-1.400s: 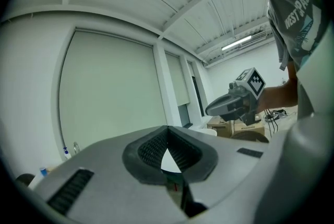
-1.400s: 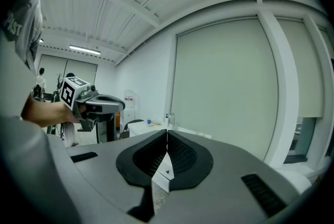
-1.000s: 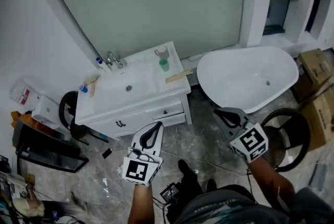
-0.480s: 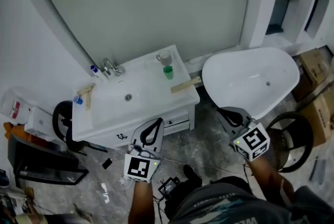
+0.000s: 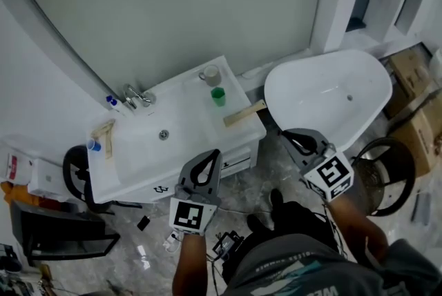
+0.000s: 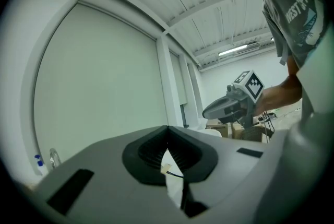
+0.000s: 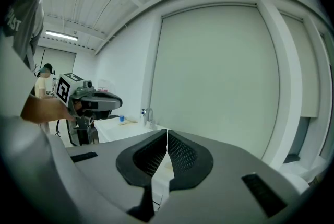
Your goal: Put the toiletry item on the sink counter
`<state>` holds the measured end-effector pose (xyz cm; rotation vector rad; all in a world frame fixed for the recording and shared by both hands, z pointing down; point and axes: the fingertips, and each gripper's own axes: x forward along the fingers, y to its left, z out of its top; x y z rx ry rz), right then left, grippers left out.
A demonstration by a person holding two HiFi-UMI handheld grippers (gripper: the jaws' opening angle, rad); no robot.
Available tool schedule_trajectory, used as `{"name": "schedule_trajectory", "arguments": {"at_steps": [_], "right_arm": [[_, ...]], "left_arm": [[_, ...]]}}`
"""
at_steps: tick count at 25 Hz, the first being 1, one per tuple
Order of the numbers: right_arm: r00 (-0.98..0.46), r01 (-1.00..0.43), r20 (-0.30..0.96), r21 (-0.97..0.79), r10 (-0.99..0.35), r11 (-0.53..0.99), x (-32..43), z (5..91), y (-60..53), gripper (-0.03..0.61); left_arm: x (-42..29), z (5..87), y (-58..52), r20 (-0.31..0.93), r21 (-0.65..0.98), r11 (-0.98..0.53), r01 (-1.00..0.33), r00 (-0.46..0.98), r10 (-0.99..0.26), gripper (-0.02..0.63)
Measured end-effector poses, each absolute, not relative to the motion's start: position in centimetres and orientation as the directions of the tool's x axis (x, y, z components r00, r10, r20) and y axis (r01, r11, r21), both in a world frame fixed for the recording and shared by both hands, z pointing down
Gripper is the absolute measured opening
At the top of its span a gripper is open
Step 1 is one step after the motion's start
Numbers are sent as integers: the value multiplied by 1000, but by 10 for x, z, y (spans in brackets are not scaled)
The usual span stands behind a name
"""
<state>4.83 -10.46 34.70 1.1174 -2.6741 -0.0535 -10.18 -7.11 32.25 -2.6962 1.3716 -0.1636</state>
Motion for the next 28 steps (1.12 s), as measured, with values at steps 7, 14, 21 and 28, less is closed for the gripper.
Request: {"name": "schedule_trajectory", "arguments": {"at_steps": [7,14,21,28], "right_arm": [[-681,-685,233,132,-694,716,38,366,-143,31],[-689,-673,268,106,-673,732,38,389,-194,31],[-679,-682,307,71,-667,727,43,424,-247,32],[-660,-707,359,-2,-659,707,50,475,-285,32]], "left_arm": [[-110,333,-109,52,-139,-564,-814,563,-825,2],[-104,351,-156,95,-126,-543,-830,535,-839,2],[-101,370,-203,129,-98,-529,-843,517,-846,2],[-107,407,-235,183,-53,-497,-866,481,-858,2]]}}
